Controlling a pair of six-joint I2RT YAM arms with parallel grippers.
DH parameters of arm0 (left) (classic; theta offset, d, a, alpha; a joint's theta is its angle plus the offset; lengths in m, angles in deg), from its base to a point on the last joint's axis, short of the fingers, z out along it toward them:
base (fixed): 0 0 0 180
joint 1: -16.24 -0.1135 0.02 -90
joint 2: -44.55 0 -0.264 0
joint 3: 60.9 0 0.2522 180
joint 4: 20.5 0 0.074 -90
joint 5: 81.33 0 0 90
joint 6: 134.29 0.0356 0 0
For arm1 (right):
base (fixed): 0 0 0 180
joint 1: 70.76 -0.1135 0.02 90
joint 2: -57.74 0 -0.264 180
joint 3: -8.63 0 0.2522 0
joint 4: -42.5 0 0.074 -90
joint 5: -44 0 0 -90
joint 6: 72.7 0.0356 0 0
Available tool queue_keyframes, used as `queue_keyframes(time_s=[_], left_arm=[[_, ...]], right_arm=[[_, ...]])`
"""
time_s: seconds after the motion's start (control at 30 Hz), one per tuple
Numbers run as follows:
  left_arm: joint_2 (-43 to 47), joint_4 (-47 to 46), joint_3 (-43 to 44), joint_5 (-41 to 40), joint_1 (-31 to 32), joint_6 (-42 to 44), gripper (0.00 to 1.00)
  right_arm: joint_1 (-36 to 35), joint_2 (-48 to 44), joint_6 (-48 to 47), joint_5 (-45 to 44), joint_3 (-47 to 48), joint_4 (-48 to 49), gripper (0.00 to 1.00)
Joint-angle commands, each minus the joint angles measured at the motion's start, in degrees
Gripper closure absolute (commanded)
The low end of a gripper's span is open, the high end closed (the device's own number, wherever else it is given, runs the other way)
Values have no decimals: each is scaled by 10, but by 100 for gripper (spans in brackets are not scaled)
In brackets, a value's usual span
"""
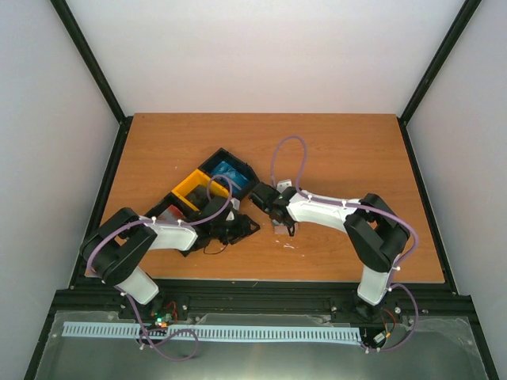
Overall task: Put the credit cards into the card holder
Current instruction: Close the card holder at the center of the board.
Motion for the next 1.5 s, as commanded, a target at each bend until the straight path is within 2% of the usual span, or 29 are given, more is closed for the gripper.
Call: queue_keyframes(time_s=[0.0,0.2,0.43,0.97,1.47], left_arm=[[-13,13,7,-6,-2,7,49],[-16,8,5,-4,-2,7,49],[-14,8,4,-3,-2,9,49],[-57,-18,35,31,-2,11,48],[-88,-12,54,25,-2,9,49]], right_arm=[[-5,10,14,-26,15,-29,86],[-5,12,12,-27,17,-40,86],[-5,3,18,-27,14,-41,97],[12,-13,3,46,-14,43,97],[19,4,-10,64,-12,46,97]])
